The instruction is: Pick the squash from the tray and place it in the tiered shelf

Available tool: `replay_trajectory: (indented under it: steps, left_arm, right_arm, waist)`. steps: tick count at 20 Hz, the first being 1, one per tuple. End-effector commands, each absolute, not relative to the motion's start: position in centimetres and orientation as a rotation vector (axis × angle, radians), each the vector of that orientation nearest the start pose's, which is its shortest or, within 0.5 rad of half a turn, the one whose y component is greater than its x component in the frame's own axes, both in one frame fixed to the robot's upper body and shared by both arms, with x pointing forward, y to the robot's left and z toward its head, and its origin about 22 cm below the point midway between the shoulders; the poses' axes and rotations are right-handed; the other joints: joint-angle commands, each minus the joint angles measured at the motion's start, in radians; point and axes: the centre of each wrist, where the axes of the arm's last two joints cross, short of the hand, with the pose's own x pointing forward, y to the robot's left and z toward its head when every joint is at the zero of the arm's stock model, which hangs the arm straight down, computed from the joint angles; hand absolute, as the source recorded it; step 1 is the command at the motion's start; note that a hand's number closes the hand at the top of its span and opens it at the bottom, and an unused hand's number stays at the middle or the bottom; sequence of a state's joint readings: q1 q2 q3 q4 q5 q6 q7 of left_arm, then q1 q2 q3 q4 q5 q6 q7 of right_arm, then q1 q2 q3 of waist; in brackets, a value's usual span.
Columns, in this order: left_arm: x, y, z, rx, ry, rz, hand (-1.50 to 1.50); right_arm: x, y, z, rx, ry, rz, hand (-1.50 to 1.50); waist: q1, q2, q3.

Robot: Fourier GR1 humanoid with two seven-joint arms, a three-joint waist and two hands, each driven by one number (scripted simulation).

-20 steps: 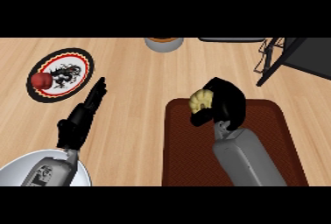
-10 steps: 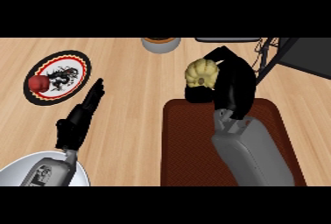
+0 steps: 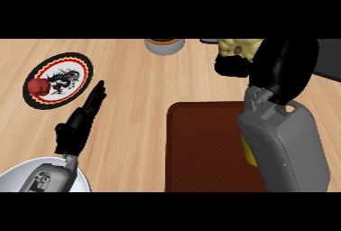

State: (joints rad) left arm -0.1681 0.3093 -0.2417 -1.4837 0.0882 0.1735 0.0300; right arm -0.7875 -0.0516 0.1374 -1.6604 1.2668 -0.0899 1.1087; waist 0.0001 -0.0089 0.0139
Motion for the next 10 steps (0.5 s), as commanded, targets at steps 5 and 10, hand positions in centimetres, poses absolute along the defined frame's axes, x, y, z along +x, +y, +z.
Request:
replay_trajectory:
  steps: [5,10]
  left_arm:
    - [27.0,22.6,1.4,0.112,-1.573,-0.267,0.00]
    - [27.5,22.6,1.7,0.111,-1.582,-0.241,0.00]
  right_arm:
    - [31.9,-13.2,27.9,-1.472,-1.304,-0.036,1.50]
    - [34.0,-17.0,30.2,-1.518,-1.306,-0.099,1.50]
  waist:
    - [-0.003,0.006,-0.015]
    - [0.003,0.009,-0.014]
